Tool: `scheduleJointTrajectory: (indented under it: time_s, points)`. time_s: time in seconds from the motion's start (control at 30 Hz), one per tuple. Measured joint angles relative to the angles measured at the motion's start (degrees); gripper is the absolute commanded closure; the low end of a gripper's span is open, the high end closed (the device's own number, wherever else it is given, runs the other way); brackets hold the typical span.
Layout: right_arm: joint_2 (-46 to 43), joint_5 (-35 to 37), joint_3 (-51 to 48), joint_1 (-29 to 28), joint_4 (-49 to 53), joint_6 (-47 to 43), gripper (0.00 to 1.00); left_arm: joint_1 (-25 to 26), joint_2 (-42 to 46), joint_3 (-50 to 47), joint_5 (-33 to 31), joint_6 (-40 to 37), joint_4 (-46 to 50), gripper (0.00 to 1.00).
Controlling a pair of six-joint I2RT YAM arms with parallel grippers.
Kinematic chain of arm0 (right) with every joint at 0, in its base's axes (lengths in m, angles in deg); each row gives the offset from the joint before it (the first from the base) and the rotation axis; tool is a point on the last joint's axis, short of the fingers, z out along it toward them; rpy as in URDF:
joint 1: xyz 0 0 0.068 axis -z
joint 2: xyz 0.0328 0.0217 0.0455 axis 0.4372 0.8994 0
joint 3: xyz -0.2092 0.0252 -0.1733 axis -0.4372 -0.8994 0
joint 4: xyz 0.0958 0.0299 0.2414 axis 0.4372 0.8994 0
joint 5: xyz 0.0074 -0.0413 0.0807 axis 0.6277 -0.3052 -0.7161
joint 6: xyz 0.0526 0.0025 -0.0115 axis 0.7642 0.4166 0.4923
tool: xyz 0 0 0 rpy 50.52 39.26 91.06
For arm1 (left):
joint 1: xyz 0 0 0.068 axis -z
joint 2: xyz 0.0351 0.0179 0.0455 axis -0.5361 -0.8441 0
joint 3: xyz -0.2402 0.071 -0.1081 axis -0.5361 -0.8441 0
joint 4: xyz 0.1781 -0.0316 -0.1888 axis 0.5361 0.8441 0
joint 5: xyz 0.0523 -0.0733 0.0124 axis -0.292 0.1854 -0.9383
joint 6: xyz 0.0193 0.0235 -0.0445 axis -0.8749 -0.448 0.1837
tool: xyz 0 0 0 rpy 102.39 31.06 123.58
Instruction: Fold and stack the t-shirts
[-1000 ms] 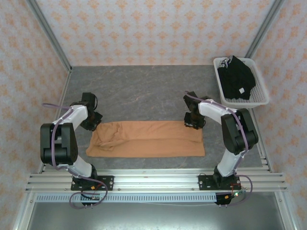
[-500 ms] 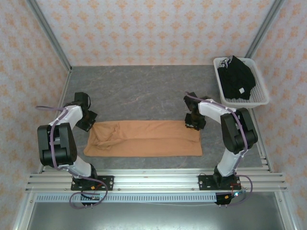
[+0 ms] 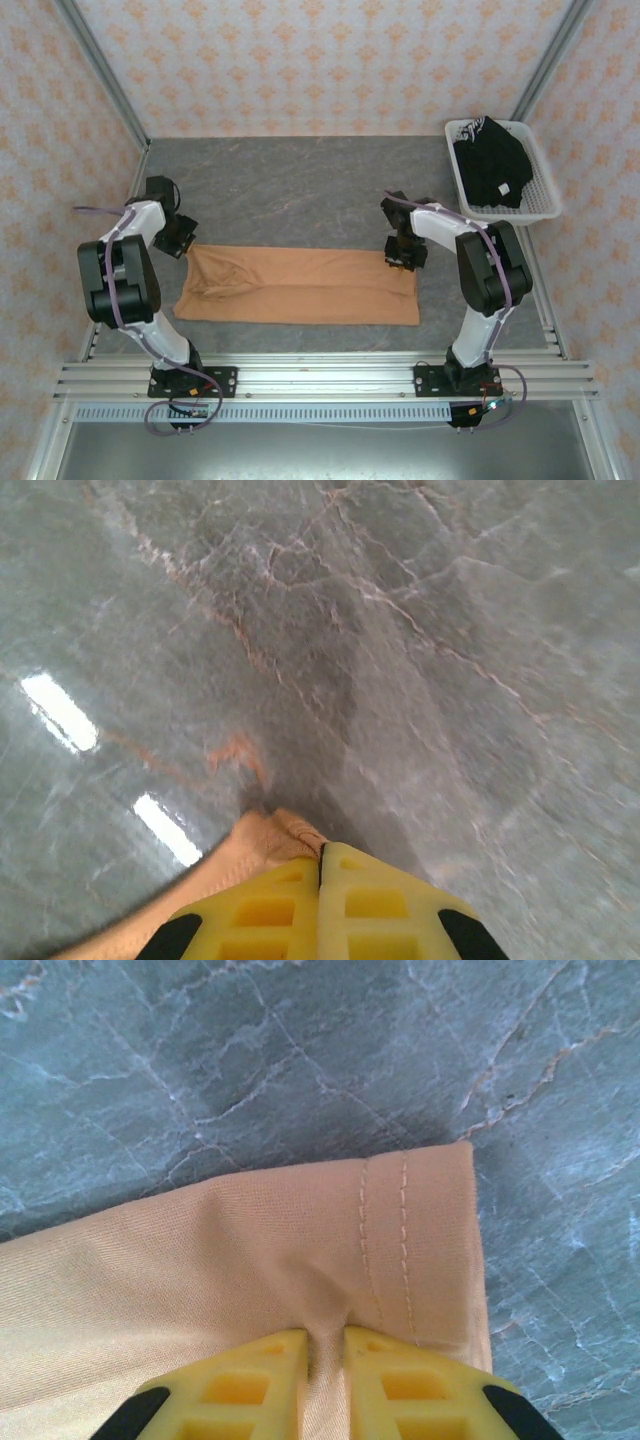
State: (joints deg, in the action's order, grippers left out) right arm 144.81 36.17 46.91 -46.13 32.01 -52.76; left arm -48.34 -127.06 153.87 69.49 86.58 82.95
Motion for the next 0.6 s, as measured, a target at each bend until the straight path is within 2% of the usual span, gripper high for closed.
scheduleJointTrajectory:
  time_s: [0.13,0.27,0.33,0.47,0.6]
  points:
    - [0.00,-0.02,0.11,0.00,0.07,0.00,0.83,0.04,-4.52,3.04,-0.66,-1.14,2.51,0.98]
    - [-0.02,0.02,0.37,0.00,0.28,-0.02,0.81,0.02,-4.63,5.16,-3.37,-2.21,4.92,0.59]
    - [-0.13,0.02,0.50,0.00,0.28,-0.24,0.80,0.02,-4.35,5.97,-5.09,-2.56,5.90,0.46]
    - [-1.99,0.17,0.52,0.00,0.22,-0.90,0.79,0.33,1.77,4.94,-7.56,-2.25,7.67,0.44]
    - [-5.68,0.13,0.87,0.00,0.20,-1.97,0.79,4.22,19.37,-1.77,-7.34,0.70,9.16,0.52]
